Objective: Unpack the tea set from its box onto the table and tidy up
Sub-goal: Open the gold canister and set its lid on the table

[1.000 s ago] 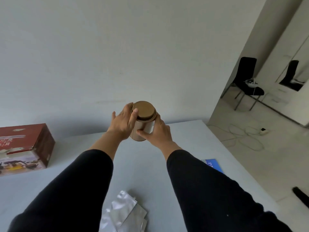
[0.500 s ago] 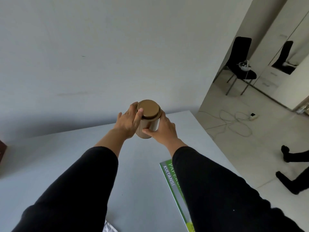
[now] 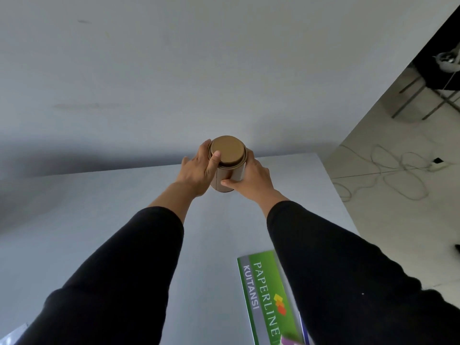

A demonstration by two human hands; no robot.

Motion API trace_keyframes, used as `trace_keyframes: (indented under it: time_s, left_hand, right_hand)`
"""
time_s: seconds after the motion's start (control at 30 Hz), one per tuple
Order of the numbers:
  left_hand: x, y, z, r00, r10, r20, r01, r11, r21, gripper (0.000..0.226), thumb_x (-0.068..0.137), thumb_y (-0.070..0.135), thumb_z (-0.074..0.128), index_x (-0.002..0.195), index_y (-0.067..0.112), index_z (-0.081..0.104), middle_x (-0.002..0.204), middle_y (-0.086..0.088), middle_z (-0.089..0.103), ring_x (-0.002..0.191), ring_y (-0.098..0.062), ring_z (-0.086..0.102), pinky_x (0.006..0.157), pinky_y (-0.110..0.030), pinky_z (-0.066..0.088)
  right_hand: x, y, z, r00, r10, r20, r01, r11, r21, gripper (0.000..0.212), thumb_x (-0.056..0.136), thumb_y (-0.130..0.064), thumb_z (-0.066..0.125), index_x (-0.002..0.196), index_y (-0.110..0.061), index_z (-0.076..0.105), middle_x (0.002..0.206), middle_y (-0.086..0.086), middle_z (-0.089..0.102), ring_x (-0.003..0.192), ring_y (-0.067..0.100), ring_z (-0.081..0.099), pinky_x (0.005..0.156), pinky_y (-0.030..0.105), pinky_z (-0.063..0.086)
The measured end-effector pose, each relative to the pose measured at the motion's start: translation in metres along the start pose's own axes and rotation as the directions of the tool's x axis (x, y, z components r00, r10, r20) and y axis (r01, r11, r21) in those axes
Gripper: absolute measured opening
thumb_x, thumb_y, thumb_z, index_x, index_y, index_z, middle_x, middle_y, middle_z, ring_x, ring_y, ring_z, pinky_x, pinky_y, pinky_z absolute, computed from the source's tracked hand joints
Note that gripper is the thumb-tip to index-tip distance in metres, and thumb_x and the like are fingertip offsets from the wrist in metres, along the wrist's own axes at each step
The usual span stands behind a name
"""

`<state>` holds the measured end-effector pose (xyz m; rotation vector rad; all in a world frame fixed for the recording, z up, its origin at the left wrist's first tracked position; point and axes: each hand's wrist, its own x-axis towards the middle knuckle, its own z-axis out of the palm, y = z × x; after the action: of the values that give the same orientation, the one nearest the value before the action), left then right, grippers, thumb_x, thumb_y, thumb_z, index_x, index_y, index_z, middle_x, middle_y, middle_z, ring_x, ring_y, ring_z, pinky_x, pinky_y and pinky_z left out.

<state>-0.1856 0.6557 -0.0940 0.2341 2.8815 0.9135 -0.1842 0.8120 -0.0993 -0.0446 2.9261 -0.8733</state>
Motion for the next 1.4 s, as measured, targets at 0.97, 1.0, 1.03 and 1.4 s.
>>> trace_keyframes:
  time_s: [0.97,1.0,1.03,1.4]
  left_hand:
    - [0.012,0.018,0.053,0.945,-0.295,-0.144,0.2,0.865,-0.459,0.098,0.057,0.036,0.085,0.138,0.032,0.029,0.13,0.013,0.052,0.119,-0.016,0.053,0.093,-0.031,0.047]
    - [0.014,0.02,0.055,0.938,-0.304,-0.165,0.192,0.853,-0.485,0.097,0.057,0.033,0.086,0.136,0.03,0.03,0.129,0.012,0.053,0.118,-0.015,0.053,0.091,-0.029,0.047]
    - [0.014,0.021,0.056,0.933,-0.31,-0.182,0.185,0.847,-0.498,0.096,0.057,0.031,0.087,0.135,0.029,0.031,0.129,0.011,0.054,0.118,-0.016,0.054,0.09,-0.027,0.047]
    - [0.017,0.022,0.056,0.928,-0.34,-0.155,0.22,0.832,-0.51,0.085,0.063,0.031,0.083,0.133,0.025,0.035,0.122,0.007,0.055,0.11,-0.013,0.051,0.077,-0.023,0.04]
  right_hand:
    - [0.039,-0.024,-0.045,0.985,-0.12,0.124,0.133,0.986,-0.102,0.064,0.078,-0.039,0.067,0.135,-0.018,0.048,0.127,0.003,0.048,0.123,0.019,0.045,0.099,0.029,0.04]
    - [0.04,-0.026,-0.044,0.985,-0.121,0.123,0.138,0.981,-0.134,0.066,0.077,-0.043,0.067,0.135,-0.018,0.048,0.126,0.003,0.047,0.123,0.019,0.044,0.1,0.03,0.041]
    - [0.041,-0.028,-0.044,0.984,-0.122,0.127,0.143,0.975,-0.168,0.067,0.076,-0.046,0.068,0.134,-0.018,0.049,0.125,0.003,0.046,0.124,0.02,0.042,0.102,0.033,0.041]
    - [0.052,-0.044,-0.049,0.973,-0.087,0.212,0.158,0.925,-0.347,0.066,0.064,-0.048,0.076,0.114,-0.009,0.056,0.117,0.008,0.046,0.11,0.027,0.049,0.084,0.032,0.045]
